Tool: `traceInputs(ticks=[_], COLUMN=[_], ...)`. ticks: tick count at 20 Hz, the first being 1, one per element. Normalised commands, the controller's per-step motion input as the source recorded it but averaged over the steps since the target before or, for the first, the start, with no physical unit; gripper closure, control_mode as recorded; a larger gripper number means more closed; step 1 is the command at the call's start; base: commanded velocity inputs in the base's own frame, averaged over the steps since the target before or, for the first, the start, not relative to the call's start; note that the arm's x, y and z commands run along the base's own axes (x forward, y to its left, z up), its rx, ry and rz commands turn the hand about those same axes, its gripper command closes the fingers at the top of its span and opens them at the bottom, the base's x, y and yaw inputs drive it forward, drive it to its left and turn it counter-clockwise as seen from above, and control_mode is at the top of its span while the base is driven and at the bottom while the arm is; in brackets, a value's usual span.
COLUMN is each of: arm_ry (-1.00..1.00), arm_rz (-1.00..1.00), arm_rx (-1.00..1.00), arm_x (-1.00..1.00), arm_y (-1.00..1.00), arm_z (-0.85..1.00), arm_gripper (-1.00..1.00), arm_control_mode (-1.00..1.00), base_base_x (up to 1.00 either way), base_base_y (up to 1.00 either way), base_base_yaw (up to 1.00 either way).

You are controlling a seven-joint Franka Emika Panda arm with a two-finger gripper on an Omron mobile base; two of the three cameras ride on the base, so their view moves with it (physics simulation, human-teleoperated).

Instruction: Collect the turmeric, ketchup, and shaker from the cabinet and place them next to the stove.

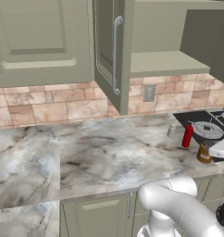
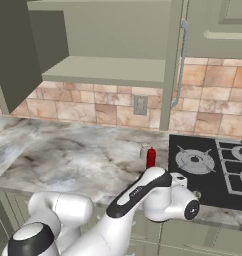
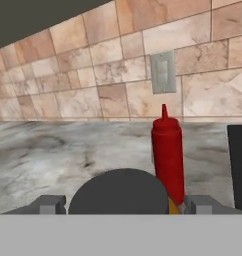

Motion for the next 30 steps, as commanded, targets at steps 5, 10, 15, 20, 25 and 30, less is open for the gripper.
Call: traceInputs(ticks=[5,10,15,20,25,30], arm_ry=[0.00,-0.01,-0.03,-0.01,-0.01,-0.02], arm_rz=[0.00,0.00,0.00,0.00,0.00,0.00], arm_rx=[0.00,0.00,0.00,0.00,0.00,0.00], arm_x=[0.23,0.08,0.00,0.02,0.00,-0.07], arm_y=[-0.08,-0.11,-0.10,0.00,0.00,0.00], arm_z=[-0.27,-0.27,-0.19,-0.20,-0.16,0.01], arm_gripper=[1.00,1.00,1.00,1.00,-1.00,-1.00], arm_control_mode=[-1.00,-1.00,-1.00,-1.00,-1.00,-1.00], base_base_x=[0.00,0.00,0.00,0.00,0.00,0.00], base_base_y=[0.00,0.00,0.00,0.00,0.00,0.00], base_base_yaw=[0.00,0.00,0.00,0.00,0.00,0.00])
